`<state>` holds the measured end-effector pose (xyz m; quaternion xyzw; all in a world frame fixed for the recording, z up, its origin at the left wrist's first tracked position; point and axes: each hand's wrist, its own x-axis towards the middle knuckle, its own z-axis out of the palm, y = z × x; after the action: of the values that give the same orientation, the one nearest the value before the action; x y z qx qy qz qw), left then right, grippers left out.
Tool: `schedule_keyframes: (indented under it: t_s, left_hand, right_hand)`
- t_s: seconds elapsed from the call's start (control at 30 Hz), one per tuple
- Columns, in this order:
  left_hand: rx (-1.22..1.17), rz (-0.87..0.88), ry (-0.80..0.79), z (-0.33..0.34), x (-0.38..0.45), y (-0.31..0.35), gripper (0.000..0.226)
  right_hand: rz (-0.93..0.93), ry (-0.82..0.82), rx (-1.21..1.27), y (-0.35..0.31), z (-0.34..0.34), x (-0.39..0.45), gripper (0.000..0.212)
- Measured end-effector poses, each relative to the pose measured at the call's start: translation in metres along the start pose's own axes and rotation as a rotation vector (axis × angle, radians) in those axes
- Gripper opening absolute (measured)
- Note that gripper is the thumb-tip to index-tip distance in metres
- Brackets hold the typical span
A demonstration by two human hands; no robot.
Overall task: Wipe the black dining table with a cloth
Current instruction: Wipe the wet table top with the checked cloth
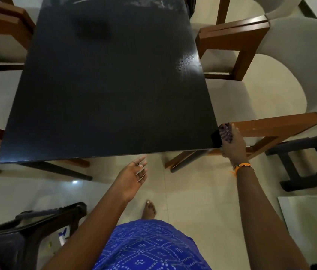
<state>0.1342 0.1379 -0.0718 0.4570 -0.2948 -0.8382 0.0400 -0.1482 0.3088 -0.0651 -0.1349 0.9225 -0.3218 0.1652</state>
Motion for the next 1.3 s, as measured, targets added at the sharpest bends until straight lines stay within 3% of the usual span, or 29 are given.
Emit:
schedule_keyframes:
  t_s: [0.1,0.23,0.3,0.47,0.77,1.0,1.3]
  left_hand:
    - [-0.021,-0.005,0.02,-0.003,0.001,0.0,0.03]
    - [-0.04,-0.017,0.034,-0.009,-0.001,0.003,0.033]
    - [-0.079,-0.025,0.044,-0.016,-0.002,0.005,0.034]
    - [-0.152,-0.035,0.096,-0.04,-0.008,0.014,0.038]
    - [-0.167,0.087,0.115,-0.104,-0.028,0.047,0.049]
    - [-0.318,0.188,0.17,-0.189,-0.048,0.076,0.041]
    - [-0.43,0.282,0.207,-0.294,-0.076,0.11,0.055]
  right_hand:
    - [-0.076,0.055,-0.033,-0.032,0.016,0.001,0.067]
    - [-0.142,-0.184,-0.484,-0.055,0.05,-0.009,0.067]
    - [-0.192,-0.105,-0.579,-0.052,0.061,-0.014,0.064]
    - [-0.241,0.016,-0.613,-0.064,0.085,-0.023,0.07]
    - [-0.456,-0.123,-0.599,-0.169,0.187,-0.075,0.071]
    - [-0.59,-0.252,-0.619,-0.253,0.275,-0.135,0.075]
    - [-0.697,-0.282,-0.663,-0.331,0.369,-0.205,0.075]
